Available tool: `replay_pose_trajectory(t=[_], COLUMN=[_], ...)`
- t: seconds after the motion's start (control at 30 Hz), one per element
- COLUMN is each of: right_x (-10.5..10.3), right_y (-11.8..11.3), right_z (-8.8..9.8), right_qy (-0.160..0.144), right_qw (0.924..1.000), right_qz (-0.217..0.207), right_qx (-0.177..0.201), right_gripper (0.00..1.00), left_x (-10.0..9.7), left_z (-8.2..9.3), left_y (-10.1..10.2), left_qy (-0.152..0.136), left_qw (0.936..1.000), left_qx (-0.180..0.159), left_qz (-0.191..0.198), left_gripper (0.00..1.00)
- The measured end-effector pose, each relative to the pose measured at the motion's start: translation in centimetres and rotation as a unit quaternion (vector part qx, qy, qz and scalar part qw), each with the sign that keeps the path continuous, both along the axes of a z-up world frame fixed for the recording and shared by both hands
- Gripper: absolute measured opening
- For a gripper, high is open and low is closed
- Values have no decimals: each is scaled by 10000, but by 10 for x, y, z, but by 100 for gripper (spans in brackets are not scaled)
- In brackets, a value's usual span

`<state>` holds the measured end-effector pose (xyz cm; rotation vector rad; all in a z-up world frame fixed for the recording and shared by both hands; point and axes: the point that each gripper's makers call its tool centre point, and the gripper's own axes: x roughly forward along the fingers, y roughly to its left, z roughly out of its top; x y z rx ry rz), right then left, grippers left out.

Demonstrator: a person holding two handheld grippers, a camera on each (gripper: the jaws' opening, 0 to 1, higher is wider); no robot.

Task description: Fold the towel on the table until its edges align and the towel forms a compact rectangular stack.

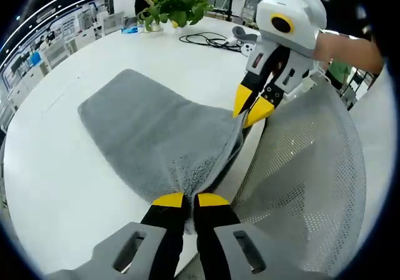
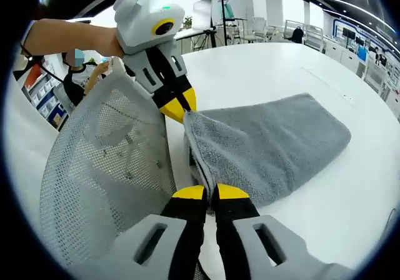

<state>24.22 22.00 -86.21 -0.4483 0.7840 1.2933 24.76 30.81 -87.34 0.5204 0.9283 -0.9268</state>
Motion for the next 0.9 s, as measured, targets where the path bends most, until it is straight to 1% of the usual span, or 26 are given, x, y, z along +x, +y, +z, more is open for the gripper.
replay_pose_trajectory(t=[0.07, 0.17, 0.2, 0.3, 0.33, 0.4, 0.43, 0.5, 0.57, 0.6, 0.63, 0.7, 0.77, 0.8, 0.83, 0.9], right_x=[-3, -6, -8, -10, -11, -12, -13, -14, -15, -17, -17, -18, -17, -16, -15, -17], right_y=[0, 0, -1, -4, -4, -5, -5, -5, -5, -5, -4, -3, -3, -3, -4, -4], right_z=[-4, -15, -18, -27, -28, -31, -31, -30, -30, -30, -29, -29, -31, -33, -35, -37], right_qy=[-67, -102, -123, -214, -241, -323, -358, -392, -491, -583, -667, -713, -793, -830, -838, -810], right_qw=[10000, 9997, 9995, 9986, 9984, 9977, 9975, 9973, 9965, 9956, 9948, 9945, 9939, 9935, 9932, 9932], right_qz=[24, 36, 78, 198, 236, 323, 339, 376, 451, 554, 621, 636, 632, 625, 621, 675], right_qx=[-48, -208, -264, -436, -456, -502, -514, -503, -503, -488, -454, -431, -424, -468, -517, -501], right_gripper=[3, 3, 3, 4, 4, 5, 5, 5, 6, 7, 8, 11, 18, 23, 25, 22], left_x=[-3, -7, -6, -6, -6, -7, -5, -3, -3, -2, -2, -1, 0, 0, 0, 0], left_z=[-6, -14, -17, -21, -22, -24, -25, -26, -28, -30, -31, -33, -37, -38, -39, -39], left_y=[-1, -3, -2, -1, -1, -1, 0, 1, 1, 2, 3, 3, 4, 3, 3, 2], left_qy=[-75, -107, -175, -206, -204, -270, -391, -490, -467, -464, -473, -511, -501, -493, -488, -493], left_qw=[9998, 9995, 9991, 9988, 9986, 9975, 9959, 9944, 9946, 9944, 9940, 9928, 9921, 9918, 9915, 9905], left_qx=[124, 217, 278, 340, 372, 486, 586, 666, 660, 679, 704, 766, 812, 833, 853, 900], left_qz=[-146, -213, -282, -300, -303, -433, -560, -651, -644, -658, -688, -761, -811, -830, -854, -918], left_gripper=[6, 6, 7, 10, 12, 15, 18, 22, 25, 25, 26, 29, 31, 31, 31, 32])
